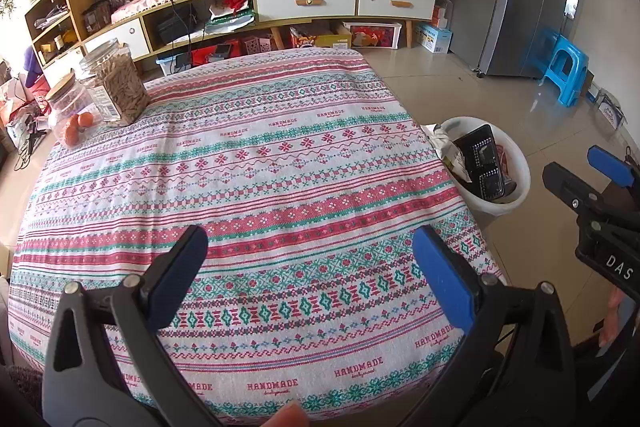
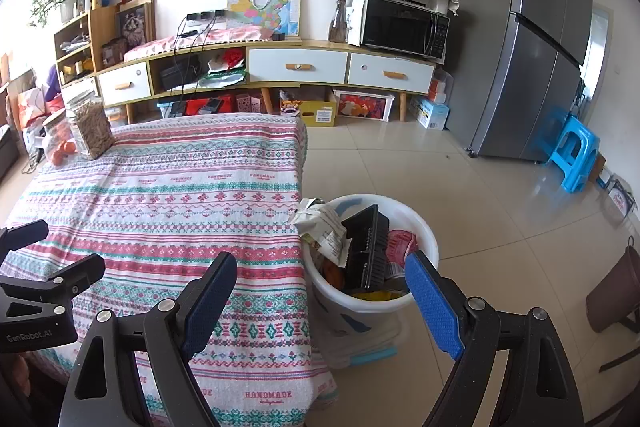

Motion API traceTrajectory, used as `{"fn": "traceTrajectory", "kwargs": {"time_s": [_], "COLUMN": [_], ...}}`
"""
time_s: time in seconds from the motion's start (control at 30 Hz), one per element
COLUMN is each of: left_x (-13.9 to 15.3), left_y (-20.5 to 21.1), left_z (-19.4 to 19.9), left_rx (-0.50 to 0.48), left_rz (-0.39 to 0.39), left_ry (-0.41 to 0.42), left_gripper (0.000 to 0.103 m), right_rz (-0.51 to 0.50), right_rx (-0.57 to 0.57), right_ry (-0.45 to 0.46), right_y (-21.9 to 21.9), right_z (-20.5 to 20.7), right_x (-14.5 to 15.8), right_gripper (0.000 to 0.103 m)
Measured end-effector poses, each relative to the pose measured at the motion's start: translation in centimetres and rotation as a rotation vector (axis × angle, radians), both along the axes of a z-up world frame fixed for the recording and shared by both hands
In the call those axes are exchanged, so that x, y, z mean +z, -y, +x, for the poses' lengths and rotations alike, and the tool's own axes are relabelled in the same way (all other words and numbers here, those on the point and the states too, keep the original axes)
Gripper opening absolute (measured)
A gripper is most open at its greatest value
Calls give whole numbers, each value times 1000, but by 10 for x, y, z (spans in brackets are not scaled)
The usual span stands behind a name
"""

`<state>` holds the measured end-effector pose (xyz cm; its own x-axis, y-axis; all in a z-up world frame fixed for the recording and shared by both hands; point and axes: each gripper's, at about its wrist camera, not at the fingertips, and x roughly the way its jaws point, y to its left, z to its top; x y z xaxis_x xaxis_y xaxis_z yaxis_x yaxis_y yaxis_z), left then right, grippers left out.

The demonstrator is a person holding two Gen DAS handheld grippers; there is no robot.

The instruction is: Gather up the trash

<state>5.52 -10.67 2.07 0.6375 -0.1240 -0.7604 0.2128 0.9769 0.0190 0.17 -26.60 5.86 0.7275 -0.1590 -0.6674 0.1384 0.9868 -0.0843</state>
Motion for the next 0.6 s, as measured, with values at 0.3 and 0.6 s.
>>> {"fn": "traceTrajectory", "kwargs": {"time_s": [0.3, 0.6], "left_x": [1, 1], "left_y": [-1, -1], "left_z": [1, 1], "left_rx": [3, -6], "left_rz": [-3, -11], "left_ry": [1, -13], "left_gripper": [102, 102], "right_rz": [-5, -8], "right_rx": [2, 13], "right_ry": [0, 11], "right_y": [-1, 1], "right_z": [0, -3], "right_x": [-1, -1], "right_gripper": [88, 88]}}
